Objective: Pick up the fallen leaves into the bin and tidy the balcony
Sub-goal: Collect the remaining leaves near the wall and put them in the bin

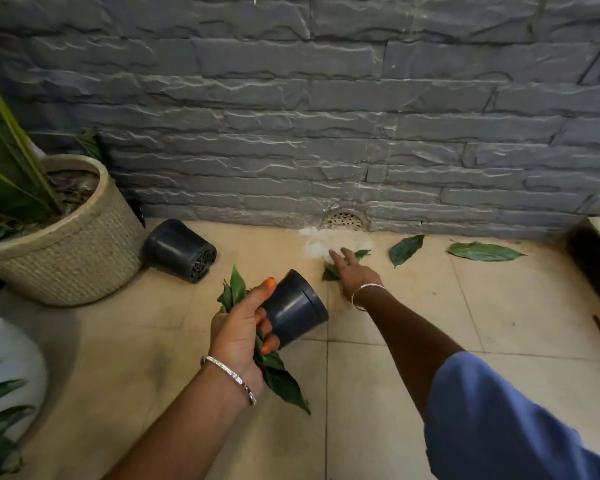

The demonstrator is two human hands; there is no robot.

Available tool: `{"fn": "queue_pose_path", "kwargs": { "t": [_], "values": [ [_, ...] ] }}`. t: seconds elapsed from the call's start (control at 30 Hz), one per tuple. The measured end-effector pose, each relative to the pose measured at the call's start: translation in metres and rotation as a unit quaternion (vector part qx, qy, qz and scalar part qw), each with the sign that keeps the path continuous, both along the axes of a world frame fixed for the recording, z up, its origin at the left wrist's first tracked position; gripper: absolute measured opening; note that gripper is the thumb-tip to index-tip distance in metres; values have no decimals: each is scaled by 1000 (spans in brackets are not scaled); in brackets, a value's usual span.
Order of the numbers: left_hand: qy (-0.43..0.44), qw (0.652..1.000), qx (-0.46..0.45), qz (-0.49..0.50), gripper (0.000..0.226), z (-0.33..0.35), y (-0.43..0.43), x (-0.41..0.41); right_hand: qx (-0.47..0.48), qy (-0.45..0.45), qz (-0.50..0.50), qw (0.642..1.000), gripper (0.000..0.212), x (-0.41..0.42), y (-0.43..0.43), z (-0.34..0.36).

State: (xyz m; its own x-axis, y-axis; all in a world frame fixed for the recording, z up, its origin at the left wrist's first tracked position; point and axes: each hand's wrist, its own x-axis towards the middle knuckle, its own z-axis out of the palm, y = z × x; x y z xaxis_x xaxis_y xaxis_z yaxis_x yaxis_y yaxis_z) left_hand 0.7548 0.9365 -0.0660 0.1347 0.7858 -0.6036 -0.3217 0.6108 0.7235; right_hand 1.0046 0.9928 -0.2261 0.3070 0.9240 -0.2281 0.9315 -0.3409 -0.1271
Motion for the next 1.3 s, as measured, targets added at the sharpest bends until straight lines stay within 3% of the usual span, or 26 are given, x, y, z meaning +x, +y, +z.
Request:
{"fn": "queue_pose_path", "kwargs": {
  "t": [0.1, 0.2, 0.5, 0.67, 0.8, 0.97, 1.07, 1.2, 1.3],
  "values": [
    [-11, 1000, -18, 2, 30, -19, -3, 1, 2, -2, -1, 1000, 57, 8, 9, -9],
    [-6, 1000, -27, 9, 29, -31, -2, 4, 73, 4, -31, 997, 33, 6, -3, -14],
    [-29, 999, -26, -14, 24, -58, -3, 42, 212, -105, -48, 970, 13, 32, -40, -33],
    [-18, 999, -31, -19, 21, -66, -3, 60, 283, -135, -68, 947, 26, 89, -59, -19],
    [-5, 999, -38, -20, 26, -69, 0, 70, 215, -23, -147, 965, 32, 122, -56, -7],
    [-8, 999, -48, -20, 32, -73, 7, 85, 198, 19, -248, 948, 34, 147, -50, -2],
    [-10, 999, -46, -25, 32, -71, 9, 90, 205, 65, -213, 953, 47, 152, -46, -5],
    [-1, 998, -44, -33, 33, -69, 12, 96, 111, 71, -105, 986, 66, 155, -32, -3],
    [-2, 998, -41, -38, 32, -68, 16, 104, 85, 92, -94, 988, 60, 156, -25, -5]
  ]
}}
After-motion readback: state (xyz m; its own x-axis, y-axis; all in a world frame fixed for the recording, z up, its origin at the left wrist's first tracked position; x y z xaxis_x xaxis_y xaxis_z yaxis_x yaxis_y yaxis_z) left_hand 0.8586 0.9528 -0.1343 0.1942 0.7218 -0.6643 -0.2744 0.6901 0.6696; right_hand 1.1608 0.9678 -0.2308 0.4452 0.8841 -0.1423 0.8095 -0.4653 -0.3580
